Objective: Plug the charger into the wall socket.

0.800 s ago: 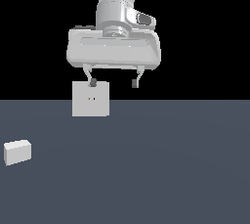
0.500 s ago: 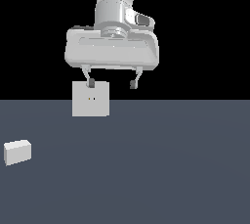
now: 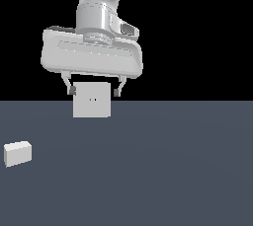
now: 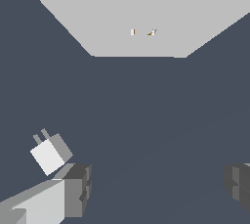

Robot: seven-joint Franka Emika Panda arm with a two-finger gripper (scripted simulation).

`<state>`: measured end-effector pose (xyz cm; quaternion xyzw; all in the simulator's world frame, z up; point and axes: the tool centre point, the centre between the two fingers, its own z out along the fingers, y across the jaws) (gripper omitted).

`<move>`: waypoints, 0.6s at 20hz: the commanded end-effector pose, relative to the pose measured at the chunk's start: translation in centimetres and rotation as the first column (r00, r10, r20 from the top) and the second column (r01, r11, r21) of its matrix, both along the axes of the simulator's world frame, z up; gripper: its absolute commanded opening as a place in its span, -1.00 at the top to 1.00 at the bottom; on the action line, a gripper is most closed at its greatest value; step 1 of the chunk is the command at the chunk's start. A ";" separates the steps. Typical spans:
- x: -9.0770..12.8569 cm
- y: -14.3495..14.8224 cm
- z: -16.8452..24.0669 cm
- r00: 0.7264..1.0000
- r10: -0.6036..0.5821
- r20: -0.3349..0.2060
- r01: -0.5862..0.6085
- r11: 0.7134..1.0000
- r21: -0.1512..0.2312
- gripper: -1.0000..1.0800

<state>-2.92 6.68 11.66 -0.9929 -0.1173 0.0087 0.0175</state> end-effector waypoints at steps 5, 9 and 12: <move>-1.4 4.6 -1.9 0.974 0.218 0.067 -0.219 0.976 0.016 -0.92; -2.8 7.4 -3.1 0.930 0.351 0.111 -0.355 0.935 0.018 -0.92; -3.8 8.9 -3.9 0.894 0.427 0.137 -0.433 0.901 0.017 -0.92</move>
